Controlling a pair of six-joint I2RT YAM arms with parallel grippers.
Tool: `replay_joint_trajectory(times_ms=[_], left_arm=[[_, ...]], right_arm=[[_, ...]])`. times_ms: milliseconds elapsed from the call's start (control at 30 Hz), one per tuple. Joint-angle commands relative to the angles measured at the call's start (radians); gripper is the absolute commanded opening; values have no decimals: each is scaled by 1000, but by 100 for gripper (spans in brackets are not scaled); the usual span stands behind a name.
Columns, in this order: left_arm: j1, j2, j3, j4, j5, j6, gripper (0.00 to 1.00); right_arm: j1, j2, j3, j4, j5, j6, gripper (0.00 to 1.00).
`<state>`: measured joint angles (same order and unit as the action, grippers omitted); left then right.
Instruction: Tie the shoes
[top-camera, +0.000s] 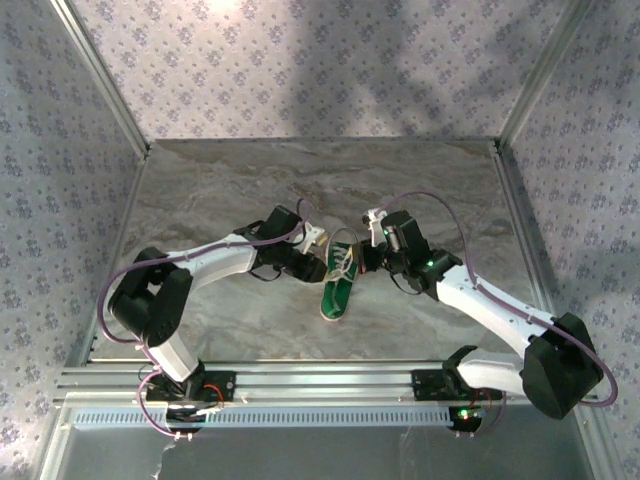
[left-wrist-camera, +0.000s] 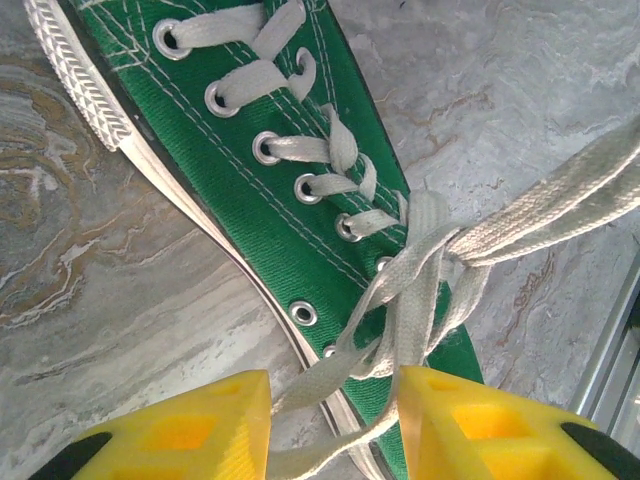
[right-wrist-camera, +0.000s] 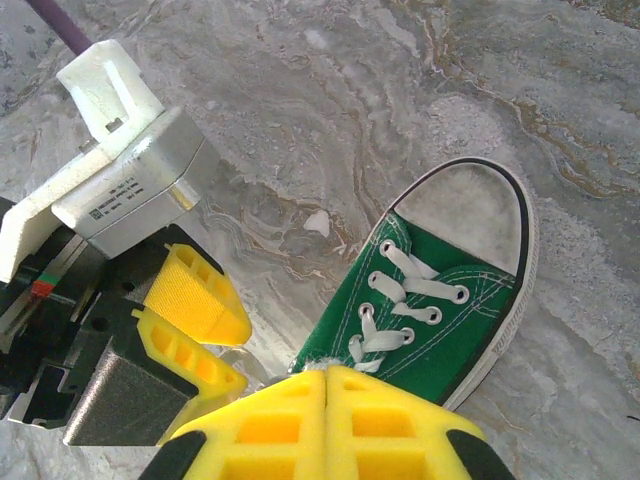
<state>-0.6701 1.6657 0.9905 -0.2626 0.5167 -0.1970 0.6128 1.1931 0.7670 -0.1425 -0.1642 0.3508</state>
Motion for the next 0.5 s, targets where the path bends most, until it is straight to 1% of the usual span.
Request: replay_joint_trajectory(times_ms=[0, 467], left_arm=[[-9, 33, 28, -17, 38, 25, 38], [-9, 69, 42, -13, 57, 34, 41]], right_arm=[[-6, -6, -5, -8, -18, 10, 0], [-9, -3, -5, -8, -16, 11, 0]])
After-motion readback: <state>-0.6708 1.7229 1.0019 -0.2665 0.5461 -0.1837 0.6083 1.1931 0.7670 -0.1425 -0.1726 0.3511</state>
